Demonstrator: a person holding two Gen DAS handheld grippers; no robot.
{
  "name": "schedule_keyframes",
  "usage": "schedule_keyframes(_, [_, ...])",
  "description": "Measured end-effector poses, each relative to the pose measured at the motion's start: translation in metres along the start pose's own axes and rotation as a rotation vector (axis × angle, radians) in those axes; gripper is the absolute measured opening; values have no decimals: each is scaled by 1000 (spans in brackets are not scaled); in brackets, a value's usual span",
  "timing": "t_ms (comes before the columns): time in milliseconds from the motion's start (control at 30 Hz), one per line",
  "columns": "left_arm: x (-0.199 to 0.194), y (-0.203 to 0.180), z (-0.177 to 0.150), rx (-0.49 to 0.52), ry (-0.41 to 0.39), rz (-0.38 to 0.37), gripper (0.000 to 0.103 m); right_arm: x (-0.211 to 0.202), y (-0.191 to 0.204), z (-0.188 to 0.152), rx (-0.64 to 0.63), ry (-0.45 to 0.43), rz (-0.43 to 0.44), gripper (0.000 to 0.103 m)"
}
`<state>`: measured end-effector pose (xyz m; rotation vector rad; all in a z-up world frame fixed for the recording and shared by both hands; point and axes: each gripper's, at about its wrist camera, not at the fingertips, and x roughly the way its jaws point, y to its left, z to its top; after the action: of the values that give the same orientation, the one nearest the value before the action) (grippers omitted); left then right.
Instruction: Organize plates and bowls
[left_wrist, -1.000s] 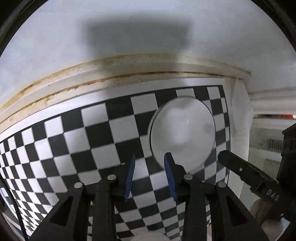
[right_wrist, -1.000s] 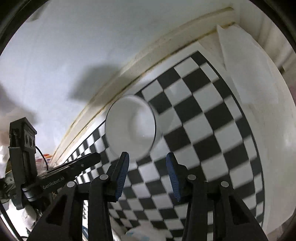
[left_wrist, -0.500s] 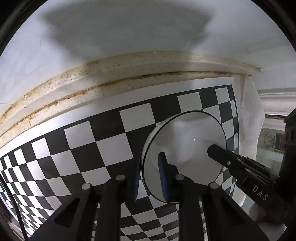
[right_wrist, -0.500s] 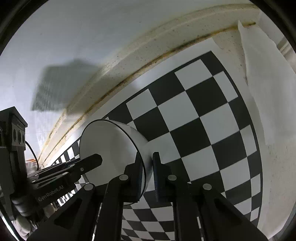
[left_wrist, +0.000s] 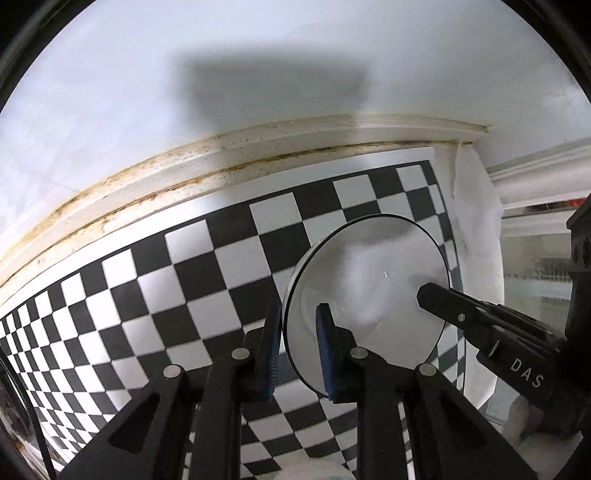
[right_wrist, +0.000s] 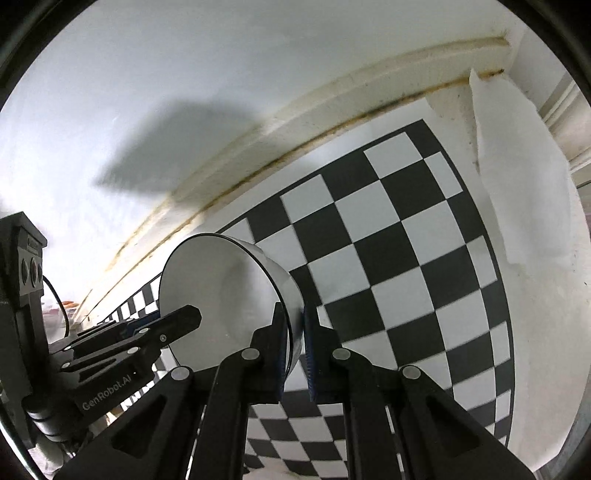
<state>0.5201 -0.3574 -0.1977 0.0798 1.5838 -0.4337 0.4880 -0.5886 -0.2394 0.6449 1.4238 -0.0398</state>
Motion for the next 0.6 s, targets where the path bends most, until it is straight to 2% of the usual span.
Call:
schedule_keyframes(200, [-33, -3, -38, 19, -47, -13, 16, -32, 11, -31, -18, -34, 17, 10])
schedule_keyframes(600, [-84, -2, -135, 47, -115, -23, 17, -79, 35, -133, -49, -87, 47, 9])
